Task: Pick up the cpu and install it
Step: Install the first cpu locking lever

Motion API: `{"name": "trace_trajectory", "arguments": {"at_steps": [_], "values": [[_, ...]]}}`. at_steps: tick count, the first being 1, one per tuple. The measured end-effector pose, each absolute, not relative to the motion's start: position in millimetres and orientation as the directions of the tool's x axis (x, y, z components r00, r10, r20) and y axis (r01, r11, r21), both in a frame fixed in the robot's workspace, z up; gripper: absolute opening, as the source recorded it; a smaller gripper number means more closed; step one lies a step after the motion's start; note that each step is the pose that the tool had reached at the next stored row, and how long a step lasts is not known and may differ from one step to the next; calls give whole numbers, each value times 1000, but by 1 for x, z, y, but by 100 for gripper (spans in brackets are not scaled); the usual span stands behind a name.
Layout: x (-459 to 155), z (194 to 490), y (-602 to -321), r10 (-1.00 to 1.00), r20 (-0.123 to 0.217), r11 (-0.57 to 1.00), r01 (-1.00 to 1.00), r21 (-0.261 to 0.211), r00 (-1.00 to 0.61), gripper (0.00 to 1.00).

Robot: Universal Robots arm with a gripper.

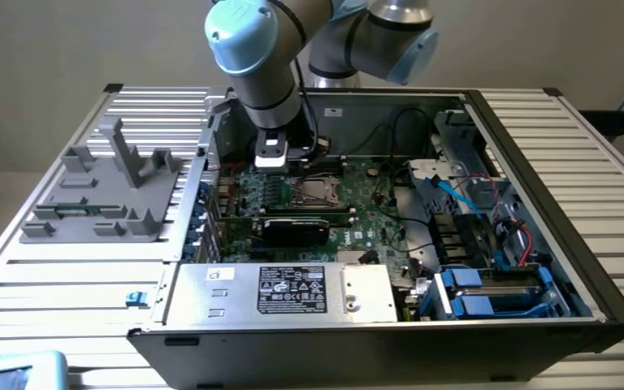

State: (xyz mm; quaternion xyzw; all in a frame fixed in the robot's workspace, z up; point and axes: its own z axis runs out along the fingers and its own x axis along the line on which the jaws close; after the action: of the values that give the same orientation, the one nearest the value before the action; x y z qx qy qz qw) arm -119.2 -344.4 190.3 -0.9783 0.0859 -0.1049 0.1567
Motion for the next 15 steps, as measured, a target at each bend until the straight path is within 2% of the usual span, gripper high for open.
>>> {"name": "trace_trajectory", "arguments": {"at_steps": [15], "values": [[-108,190,-344,-207,178,-935,-141,-325,962,11]]}}
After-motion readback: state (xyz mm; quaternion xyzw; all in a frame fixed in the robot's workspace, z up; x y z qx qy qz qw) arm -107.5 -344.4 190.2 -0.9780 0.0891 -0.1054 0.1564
